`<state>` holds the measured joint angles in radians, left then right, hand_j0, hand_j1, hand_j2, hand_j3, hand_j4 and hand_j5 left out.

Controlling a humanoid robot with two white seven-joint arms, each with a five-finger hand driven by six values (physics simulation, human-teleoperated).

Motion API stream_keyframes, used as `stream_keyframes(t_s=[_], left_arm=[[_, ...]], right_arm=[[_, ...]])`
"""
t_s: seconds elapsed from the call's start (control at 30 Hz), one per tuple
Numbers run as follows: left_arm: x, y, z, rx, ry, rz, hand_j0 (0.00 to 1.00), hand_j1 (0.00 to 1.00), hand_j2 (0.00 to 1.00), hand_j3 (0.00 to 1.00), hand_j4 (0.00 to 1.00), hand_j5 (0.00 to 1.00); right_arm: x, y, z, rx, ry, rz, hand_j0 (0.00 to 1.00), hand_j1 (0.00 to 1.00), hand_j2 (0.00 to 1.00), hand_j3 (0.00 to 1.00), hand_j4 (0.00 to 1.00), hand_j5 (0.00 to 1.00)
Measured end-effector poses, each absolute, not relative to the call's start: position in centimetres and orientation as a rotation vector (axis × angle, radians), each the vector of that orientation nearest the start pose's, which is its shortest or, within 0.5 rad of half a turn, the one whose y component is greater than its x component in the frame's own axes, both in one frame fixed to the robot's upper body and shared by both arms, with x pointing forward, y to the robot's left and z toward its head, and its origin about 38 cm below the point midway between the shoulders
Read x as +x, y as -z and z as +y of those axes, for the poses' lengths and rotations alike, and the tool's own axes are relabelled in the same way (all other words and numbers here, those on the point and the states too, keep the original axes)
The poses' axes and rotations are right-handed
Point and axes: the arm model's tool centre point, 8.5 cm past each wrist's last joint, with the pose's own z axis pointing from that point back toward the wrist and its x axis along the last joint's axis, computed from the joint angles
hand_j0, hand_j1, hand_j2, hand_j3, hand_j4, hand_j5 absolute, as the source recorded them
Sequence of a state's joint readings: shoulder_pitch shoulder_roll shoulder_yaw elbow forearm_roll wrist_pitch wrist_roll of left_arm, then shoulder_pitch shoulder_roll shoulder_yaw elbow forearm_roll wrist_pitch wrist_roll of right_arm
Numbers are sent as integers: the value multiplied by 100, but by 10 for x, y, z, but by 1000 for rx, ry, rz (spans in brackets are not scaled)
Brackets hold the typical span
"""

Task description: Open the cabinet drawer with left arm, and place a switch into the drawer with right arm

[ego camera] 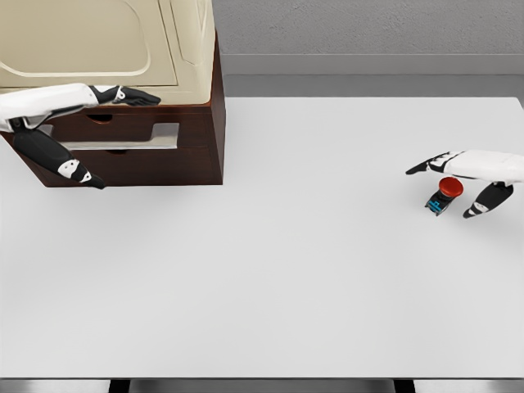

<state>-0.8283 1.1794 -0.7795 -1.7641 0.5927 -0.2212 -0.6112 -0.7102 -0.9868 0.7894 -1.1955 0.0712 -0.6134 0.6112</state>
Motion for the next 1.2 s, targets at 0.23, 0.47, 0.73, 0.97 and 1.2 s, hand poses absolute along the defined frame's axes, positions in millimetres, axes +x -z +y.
stream_keyframes(t_s=[0.23, 0.47, 0.73, 0.97, 1.2], left_arm=[[386, -334, 317, -171, 1533, -1524, 100, 100, 100, 100, 100, 100], [386, -328, 320, -178, 1522, -1509, 100, 100, 100, 100, 100, 100], [387, -321, 329, -156, 1479, -1441, 100, 100, 100, 100, 100, 100], [385, -317, 336, -138, 1467, -1407, 100, 100, 100, 100, 100, 100], [386, -316, 340, -126, 1452, -1389, 100, 100, 100, 100, 100, 100]], right_arm=[[431, -194, -413, -242, -1853, -1158, 84, 84, 84, 84, 84, 84], [431, -193, -413, -241, -1853, -1157, 81, 81, 81, 81, 81, 81], [429, -191, -413, -237, -1853, -1151, 77, 77, 77, 77, 77, 77], [429, -191, -413, -237, -1853, -1151, 72, 72, 72, 72, 72, 72], [429, -191, -414, -237, -1852, -1151, 69, 69, 69, 69, 69, 69]])
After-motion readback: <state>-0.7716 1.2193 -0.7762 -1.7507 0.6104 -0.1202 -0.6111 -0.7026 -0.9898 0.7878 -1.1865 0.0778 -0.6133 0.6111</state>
